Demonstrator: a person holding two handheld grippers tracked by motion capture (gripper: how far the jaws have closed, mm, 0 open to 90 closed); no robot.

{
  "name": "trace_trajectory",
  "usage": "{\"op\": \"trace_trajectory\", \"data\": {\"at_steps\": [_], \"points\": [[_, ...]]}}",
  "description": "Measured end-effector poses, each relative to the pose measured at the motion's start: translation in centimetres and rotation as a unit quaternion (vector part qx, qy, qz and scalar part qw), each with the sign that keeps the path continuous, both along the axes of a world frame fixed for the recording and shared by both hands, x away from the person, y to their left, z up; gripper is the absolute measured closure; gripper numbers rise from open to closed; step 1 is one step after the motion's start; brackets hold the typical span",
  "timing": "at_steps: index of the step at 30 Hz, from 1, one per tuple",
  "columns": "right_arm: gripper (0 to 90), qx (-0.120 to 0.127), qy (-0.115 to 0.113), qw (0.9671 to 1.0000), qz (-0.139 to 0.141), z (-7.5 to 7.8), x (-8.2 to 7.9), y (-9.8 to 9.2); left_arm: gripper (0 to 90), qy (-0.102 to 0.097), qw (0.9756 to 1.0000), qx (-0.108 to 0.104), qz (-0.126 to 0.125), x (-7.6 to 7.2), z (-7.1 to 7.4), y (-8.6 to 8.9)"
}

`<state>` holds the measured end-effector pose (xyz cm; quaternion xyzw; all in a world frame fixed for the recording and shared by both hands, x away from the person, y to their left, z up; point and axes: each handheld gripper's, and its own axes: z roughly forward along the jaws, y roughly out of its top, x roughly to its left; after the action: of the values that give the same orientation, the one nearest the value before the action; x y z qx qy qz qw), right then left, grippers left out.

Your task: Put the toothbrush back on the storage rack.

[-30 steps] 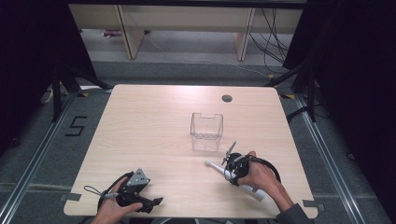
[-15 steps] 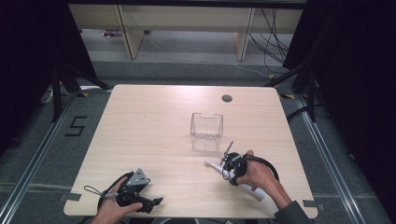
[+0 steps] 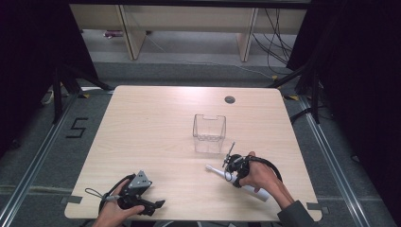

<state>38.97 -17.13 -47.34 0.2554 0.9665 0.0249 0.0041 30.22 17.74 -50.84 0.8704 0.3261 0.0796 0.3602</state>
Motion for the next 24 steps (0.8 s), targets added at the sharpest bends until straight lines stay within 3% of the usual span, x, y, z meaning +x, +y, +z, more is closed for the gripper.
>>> {"op": "trace_trajectory", "data": {"at_steps": [15, 19, 21, 24], "points": [[66.5, 0.004, 0.004, 1.0000, 0.005, 0.01, 0.06, -0.15, 14.8, 0.001, 1.0000, -0.003, -0.001, -0.04, 0.07, 0.02], [66.6, -0.008, 0.002, 0.9999, 0.008, 0.06, 0.00, -0.11, 14.8, 0.004, 1.0000, -0.005, 0.003, -0.08, 0.03, 0.00], [66.6, 0.002, 0.005, 0.9999, 0.011, 0.11, -0.03, -0.16, 14.8, 0.004, 1.0000, -0.006, 0.004, -0.08, 0.02, -0.01], [66.6, -0.004, -0.009, 0.9998, 0.015, 0.30, -0.06, -0.37, 14.8, 0.001, 1.0000, -0.003, -0.001, -0.04, 0.05, 0.01]]}}
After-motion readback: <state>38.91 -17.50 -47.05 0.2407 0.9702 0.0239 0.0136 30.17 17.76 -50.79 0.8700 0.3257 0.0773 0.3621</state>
